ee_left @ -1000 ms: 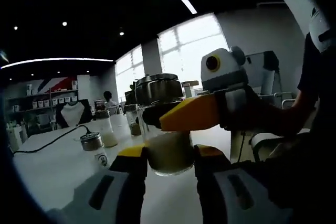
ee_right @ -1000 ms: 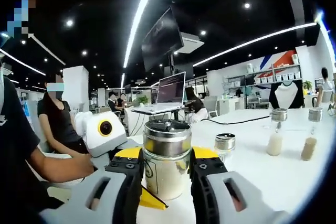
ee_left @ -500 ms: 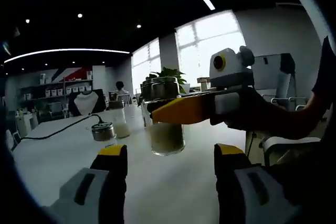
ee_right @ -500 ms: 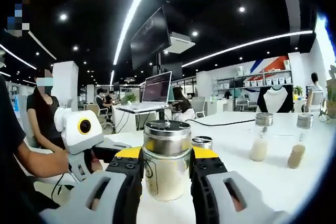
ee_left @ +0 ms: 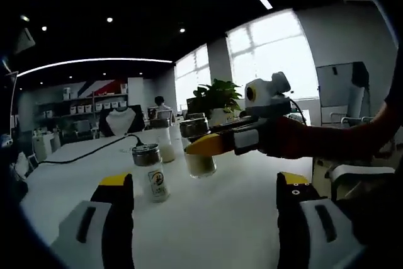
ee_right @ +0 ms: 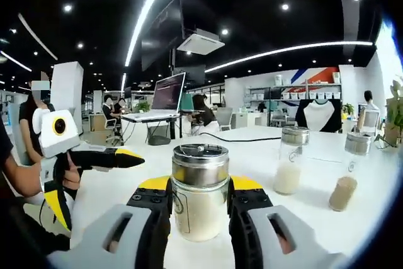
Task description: Rotate the seasoning bottle until the label or dispensing opening points toward the visible target arrow and the bottle remains upright within the marked orientation range
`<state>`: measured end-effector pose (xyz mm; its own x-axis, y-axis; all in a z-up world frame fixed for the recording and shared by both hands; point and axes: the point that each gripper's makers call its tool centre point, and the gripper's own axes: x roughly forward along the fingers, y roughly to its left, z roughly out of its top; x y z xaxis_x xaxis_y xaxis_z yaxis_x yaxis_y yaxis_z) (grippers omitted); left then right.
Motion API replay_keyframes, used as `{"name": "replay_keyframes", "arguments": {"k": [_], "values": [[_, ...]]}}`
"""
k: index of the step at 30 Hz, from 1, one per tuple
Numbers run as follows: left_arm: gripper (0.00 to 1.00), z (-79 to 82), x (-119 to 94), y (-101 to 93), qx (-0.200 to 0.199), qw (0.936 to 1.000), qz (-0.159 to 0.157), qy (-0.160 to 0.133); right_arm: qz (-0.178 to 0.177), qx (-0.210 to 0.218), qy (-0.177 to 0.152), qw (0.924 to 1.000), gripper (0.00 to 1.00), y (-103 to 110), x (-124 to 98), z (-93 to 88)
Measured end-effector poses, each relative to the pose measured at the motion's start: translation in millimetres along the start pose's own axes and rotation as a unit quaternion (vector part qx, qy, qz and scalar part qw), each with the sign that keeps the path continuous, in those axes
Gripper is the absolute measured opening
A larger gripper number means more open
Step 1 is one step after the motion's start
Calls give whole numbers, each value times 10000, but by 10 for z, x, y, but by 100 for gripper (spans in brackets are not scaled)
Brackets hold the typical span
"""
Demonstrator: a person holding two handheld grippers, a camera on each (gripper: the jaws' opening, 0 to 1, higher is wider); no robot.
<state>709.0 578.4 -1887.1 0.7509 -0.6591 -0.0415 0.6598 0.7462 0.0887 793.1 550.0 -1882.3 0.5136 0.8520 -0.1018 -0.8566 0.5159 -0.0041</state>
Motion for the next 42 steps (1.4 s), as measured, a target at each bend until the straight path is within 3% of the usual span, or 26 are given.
{"name": "replay_keyframes", "arguments": {"k": [3,12,14,16,18,19,24,42], "values": [[100,10,-5,10,7,10000,32,-28,-74,-176,182,9997,32,-70,59,-111],[100,34,-30,46,-2,9999,106,-40,-30,-66,391,9992,32,-273,137,-267],[100,37,-34,55,-2,9999,112,-41,-4,167,294,9994,32,-304,144,-252],[99,119,-57,125,200,9989,339,-252,-21,92,314,9995,32,-322,139,-260],[99,147,-76,126,207,9987,386,-279,40,-165,322,9993,32,-312,140,-270],[99,173,-88,134,218,9984,412,-324,50,-100,325,9994,32,-309,135,-269],[99,176,-99,147,196,9985,419,-296,173,-111,331,9992,32,-322,126,-266],[99,155,-98,173,124,9986,455,-244,7,-183,315,9993,32,-324,107,-287]]}}
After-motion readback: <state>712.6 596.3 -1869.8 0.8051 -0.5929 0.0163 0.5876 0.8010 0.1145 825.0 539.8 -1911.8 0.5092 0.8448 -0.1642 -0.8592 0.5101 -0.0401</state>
